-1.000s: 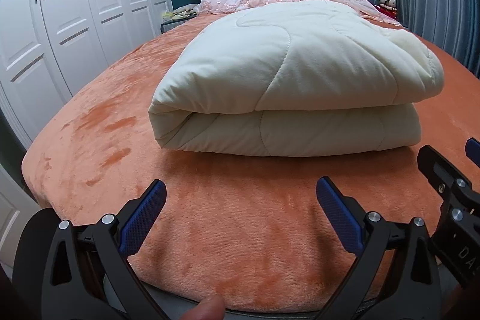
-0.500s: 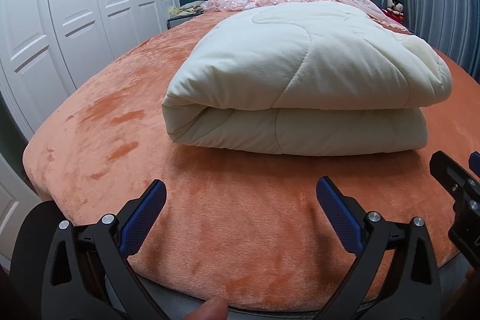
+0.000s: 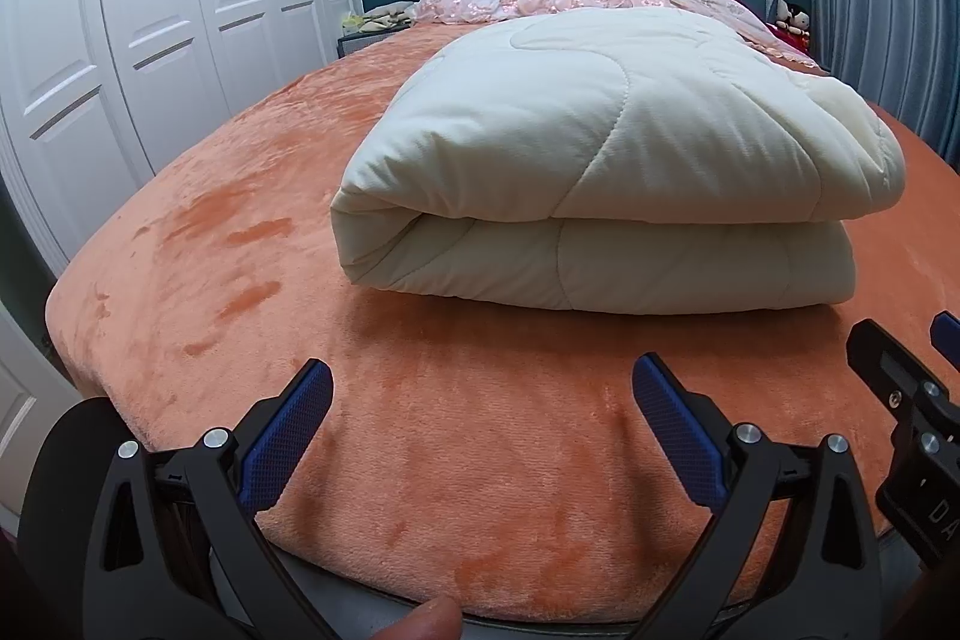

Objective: Fold large clothes

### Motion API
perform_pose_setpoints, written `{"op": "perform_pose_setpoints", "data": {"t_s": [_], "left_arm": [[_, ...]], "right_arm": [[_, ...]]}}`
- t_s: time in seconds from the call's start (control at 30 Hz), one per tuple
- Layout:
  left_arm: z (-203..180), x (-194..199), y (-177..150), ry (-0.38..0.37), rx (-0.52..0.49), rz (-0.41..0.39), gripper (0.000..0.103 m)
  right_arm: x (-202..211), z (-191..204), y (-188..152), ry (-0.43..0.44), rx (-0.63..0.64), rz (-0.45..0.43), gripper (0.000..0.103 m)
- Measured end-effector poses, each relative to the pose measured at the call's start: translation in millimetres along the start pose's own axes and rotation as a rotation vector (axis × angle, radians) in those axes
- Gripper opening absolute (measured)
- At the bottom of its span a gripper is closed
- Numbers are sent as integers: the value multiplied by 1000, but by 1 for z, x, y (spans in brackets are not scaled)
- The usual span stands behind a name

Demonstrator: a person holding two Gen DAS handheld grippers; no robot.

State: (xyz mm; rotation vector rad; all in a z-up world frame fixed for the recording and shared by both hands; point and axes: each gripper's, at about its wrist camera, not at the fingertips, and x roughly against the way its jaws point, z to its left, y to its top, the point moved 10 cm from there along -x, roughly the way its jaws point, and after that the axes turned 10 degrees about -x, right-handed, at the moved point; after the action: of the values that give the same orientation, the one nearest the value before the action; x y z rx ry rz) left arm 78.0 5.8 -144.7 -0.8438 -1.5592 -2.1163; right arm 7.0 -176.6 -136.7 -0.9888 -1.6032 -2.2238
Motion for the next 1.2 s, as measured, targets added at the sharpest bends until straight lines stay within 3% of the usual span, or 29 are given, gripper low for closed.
{"op": "perform_pose_setpoints", "data": {"t_s": [1.2], "left_arm": [[-6, 4, -1, -4, 6, 0, 98]], "right_arm": [[-2, 6, -2, 12, 11, 3, 83]]}}
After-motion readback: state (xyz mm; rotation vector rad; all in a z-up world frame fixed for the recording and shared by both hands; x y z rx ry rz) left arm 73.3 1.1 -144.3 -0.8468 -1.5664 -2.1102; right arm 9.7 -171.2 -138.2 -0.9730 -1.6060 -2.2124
